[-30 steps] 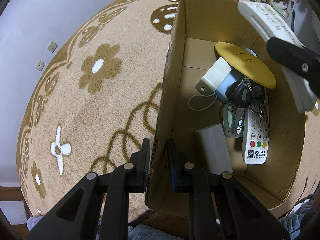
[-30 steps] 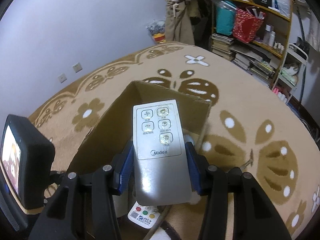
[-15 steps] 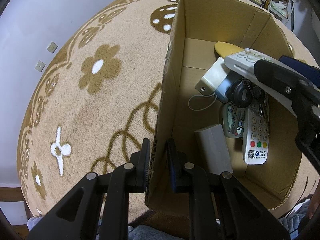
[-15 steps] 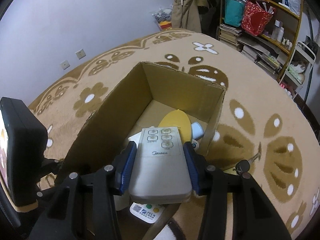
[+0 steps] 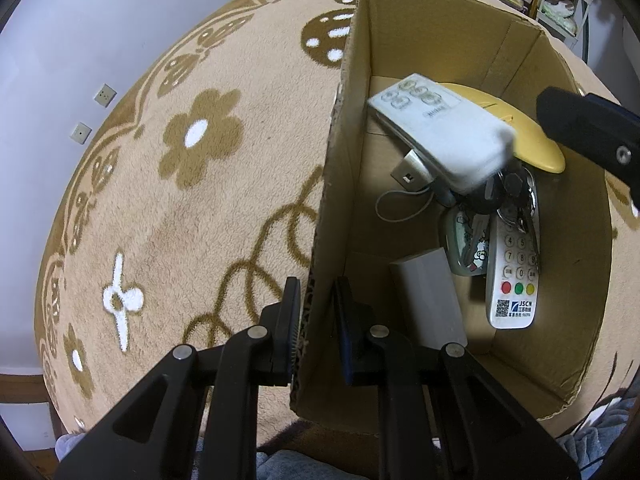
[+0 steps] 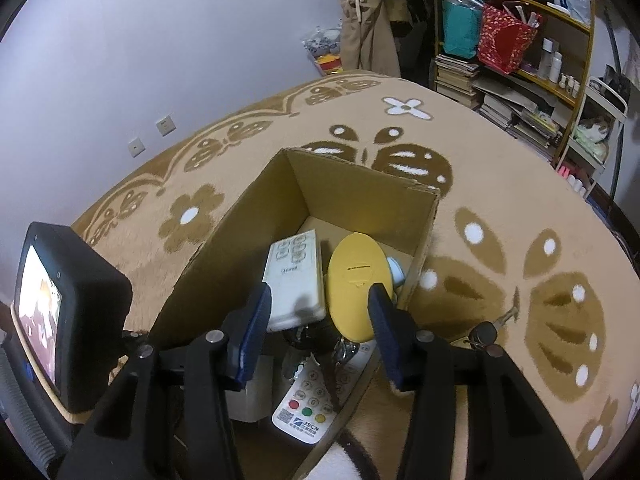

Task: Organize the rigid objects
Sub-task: 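Carry the white remote into the box and release it, then move the right gripper to the remaining key and grasp it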

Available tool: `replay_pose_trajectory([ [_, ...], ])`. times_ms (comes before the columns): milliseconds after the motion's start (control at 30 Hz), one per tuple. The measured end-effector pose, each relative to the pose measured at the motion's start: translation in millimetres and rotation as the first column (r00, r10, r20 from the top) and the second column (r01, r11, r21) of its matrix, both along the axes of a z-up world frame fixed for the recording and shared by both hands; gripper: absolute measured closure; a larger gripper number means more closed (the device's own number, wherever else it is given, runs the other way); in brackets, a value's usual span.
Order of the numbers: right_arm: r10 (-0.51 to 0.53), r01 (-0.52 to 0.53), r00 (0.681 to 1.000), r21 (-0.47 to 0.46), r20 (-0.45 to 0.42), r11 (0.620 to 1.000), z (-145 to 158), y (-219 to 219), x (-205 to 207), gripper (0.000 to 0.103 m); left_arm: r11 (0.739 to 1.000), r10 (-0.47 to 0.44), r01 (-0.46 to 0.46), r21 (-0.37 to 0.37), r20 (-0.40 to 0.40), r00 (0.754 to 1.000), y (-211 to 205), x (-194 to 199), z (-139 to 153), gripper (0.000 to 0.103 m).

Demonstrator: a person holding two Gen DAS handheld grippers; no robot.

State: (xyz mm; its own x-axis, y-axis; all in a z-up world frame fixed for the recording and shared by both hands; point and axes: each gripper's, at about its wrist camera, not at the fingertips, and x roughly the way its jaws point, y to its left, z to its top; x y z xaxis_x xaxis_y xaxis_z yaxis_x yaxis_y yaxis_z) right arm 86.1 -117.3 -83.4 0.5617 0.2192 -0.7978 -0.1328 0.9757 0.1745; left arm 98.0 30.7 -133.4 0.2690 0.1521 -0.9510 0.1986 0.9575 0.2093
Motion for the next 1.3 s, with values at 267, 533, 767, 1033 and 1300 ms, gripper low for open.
replay_pose_trajectory([
  [267, -0.09, 0.091, 0.994, -0.018, 0.064, 0.996, 16.9, -19.7, -5.3, 0.015, 1.0, -0.001, 0.001, 0.003, 0.001, 1.0, -0.3, -0.4, -0.6, 0.086],
  [533, -0.259, 0.261, 0.962, -0.015, 0.093, 0.965, 11.0, -64.5, -4.0, 0.003, 1.0, -0.002, 0.002, 0.005, 0.001, 1.0, 0.1, -1.0, -0.7, 0.086],
  [767, -0.399, 0.4, 0.916, -0.003, 0.031, 0.917, -23.1, -109.3, -0.2, 0.003, 1.0, -0.004, 0.004, 0.008, 0.001, 1.0, 0.5, -0.5, -0.9, 0.086],
  [1033, -0.472, 0.477, 0.875, 0.014, -0.108, 0.879, -77.6, -133.8, 6.1, 0.003, 1.0, -0.005, 0.005, 0.013, 0.0, 1.0, 0.2, 0.0, -1.5, 0.085],
  [1300, -0.484, 0.488, 0.862, -0.011, -0.149, 0.873, -106.6, -125.4, 12.3, 0.02, 1.0, -0.007, 0.007, 0.019, -0.001, 1.0, -0.6, 0.8, -2.7, 0.085],
])
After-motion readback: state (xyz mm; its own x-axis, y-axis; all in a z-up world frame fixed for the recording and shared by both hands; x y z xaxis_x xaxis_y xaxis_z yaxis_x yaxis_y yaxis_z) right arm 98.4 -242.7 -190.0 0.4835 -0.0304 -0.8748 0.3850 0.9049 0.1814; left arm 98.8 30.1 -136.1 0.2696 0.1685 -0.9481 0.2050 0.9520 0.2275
